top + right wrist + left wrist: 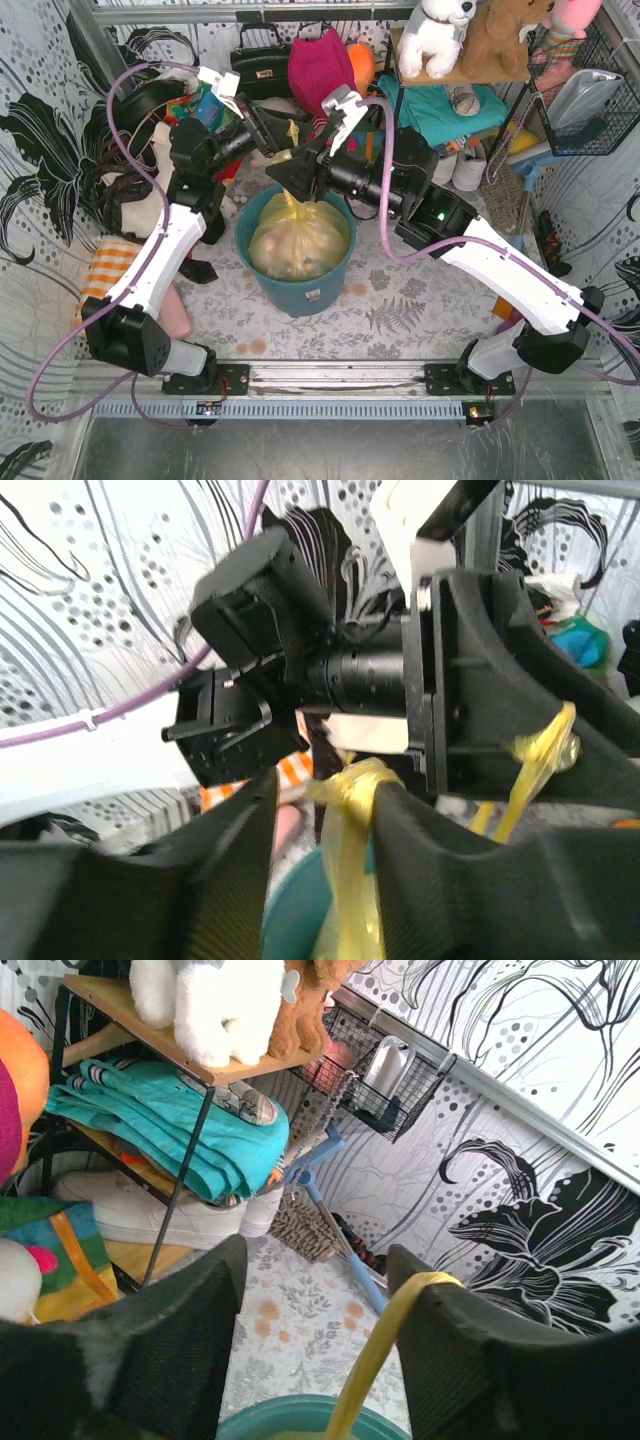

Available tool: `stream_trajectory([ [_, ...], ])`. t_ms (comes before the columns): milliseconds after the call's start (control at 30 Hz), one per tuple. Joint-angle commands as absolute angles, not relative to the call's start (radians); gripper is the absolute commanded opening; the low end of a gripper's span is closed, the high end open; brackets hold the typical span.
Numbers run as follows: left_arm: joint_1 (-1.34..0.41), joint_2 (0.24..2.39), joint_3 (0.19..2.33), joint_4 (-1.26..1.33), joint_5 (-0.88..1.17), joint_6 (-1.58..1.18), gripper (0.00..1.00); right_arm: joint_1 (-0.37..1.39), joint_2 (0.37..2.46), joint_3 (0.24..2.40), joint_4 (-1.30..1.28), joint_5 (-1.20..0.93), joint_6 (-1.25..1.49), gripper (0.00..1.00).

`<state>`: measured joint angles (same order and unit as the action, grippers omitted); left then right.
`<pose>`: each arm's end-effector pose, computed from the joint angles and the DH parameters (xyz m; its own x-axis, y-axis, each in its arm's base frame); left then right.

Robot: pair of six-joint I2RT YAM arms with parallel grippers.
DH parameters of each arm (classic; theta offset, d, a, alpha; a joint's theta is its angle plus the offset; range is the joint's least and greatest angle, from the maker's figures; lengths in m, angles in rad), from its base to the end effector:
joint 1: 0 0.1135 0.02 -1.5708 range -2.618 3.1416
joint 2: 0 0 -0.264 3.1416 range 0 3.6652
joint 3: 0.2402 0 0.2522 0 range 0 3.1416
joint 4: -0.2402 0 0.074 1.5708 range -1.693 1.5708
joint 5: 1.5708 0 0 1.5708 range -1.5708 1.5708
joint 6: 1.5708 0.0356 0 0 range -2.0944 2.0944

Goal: Tie the trash bag

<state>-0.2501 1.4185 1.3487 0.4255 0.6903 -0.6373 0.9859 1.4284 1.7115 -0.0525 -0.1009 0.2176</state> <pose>0.3079 -0.1021 0.4525 -0.1865 -0.4259 -0.8853 0.8190 0.4304 -0.3796 0.1668 0.2584 0.5259 -0.0676 0.2870 -0.9555 -0.8901 0.4154 0.1877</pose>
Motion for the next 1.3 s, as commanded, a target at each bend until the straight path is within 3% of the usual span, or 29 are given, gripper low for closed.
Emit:
stream_trajectory([
  [0, -0.252, 1.358, 1.399, 0.306, 0.664, -0.555, 0.72, 0.985, 1.439, 1.849, -0.07, -0.156, 0.218, 0.47],
  [200, -0.242, 1.329, 1.484, 0.037, 0.666, -0.438, 0.85, 0.985, 1.457, 2.03, -0.376, -0.14, 0.244, 0.66],
  [300, -0.225, 1.348, 1.564, -0.178, 0.706, -0.366, 0.87, 0.985, 1.482, 2.159, -0.569, -0.09, 0.236, 0.72],
  [400, -0.221, 1.303, 1.568, -0.312, 0.58, -0.295, 0.89, 0.985, 1.477, 2.19, -0.701, 0.022, 0.221, 0.76],
  [500, -0.219, 1.219, 1.506, -0.33, 0.4, -0.261, 1.0, 0.98, 1.45, 2.159, -0.765, 0.214, 0.197, 0.79],
  [533, -0.215, 1.193, 1.495, -0.333, 0.389, -0.253, 0.98, 0.972, 1.44, 2.145, -0.773, 0.272, 0.191, 0.8],
  [633, -0.207, 1.189, 1.533, -0.459, 0.478, -0.158, 0.98, 0.916, 1.411, 2.104, -0.813, 0.354, 0.186, 0.82],
  [900, -0.203, 1.21, 1.601, -0.794, 0.499, 0.01, 0.98, 0.821, 1.336, 1.976, -0.805, 0.331, 0.201, 0.83],
  [1100, -0.201, 1.185, 1.606, -0.874, 0.533, 0.068, 0.98, 0.798, 1.335, 1.945, -0.815, 0.335, 0.221, 0.83],
  [1267, -0.199, 1.093, 1.571, -0.732, 0.32, -0.024, 0.98, 0.683, 1.303, 1.866, -0.792, 0.323, 0.239, 0.83],
])
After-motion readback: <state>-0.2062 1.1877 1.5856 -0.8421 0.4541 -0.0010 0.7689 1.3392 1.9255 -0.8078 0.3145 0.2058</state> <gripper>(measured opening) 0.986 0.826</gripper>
